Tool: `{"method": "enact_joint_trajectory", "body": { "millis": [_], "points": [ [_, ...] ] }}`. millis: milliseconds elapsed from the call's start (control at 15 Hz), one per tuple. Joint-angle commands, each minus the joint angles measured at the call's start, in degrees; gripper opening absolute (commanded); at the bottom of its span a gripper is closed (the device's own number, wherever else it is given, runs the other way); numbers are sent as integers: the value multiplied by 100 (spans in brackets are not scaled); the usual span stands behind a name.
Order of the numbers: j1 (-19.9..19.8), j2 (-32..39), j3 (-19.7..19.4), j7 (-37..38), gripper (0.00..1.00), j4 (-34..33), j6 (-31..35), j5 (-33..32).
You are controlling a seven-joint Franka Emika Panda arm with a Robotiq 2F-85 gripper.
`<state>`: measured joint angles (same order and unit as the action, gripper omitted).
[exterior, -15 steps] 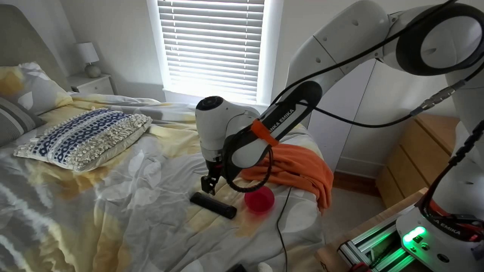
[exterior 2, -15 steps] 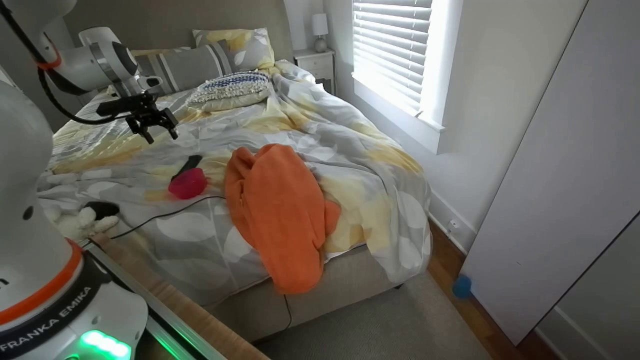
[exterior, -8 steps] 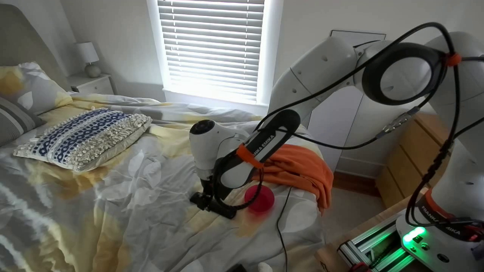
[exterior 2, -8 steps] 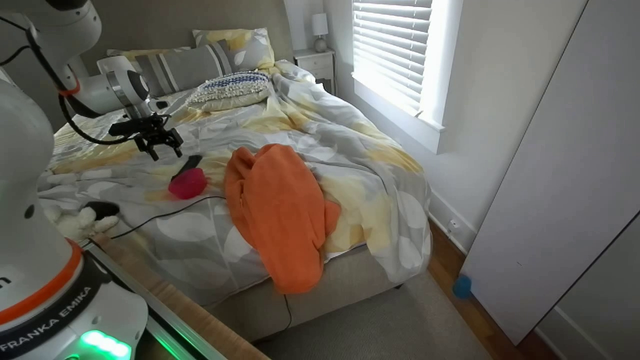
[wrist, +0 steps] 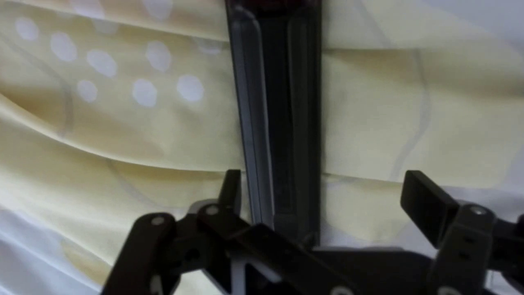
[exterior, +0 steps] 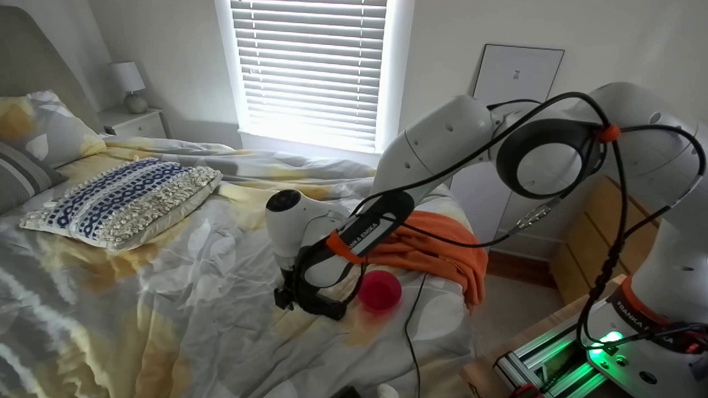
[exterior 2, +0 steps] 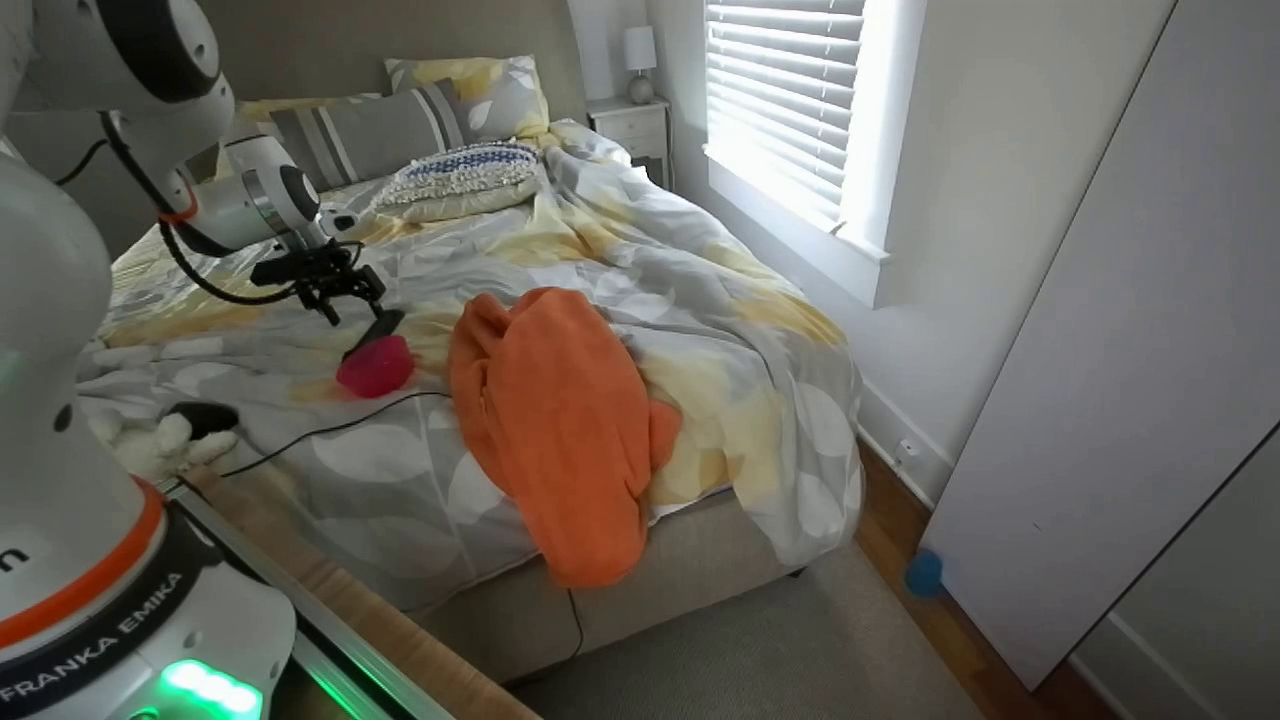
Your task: Pick up the remote controller and place it in the pink bowl on the bed
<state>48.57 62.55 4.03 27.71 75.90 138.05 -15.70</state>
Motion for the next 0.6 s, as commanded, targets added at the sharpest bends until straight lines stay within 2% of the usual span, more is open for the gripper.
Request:
{"method": "enact_joint_trajectory", "body": {
  "millis": [0, 400, 467, 533],
  "points": [
    [84, 600, -151, -317, 100, -906, -305, 214],
    [-63, 1131, -56, -890, 99, -1637, -872, 458],
    [-61, 1206, -58, -962, 74, -1749, -955, 477],
    [-59, 1277, -57, -1009, 74, -1857, -1037, 498]
  ]
}}
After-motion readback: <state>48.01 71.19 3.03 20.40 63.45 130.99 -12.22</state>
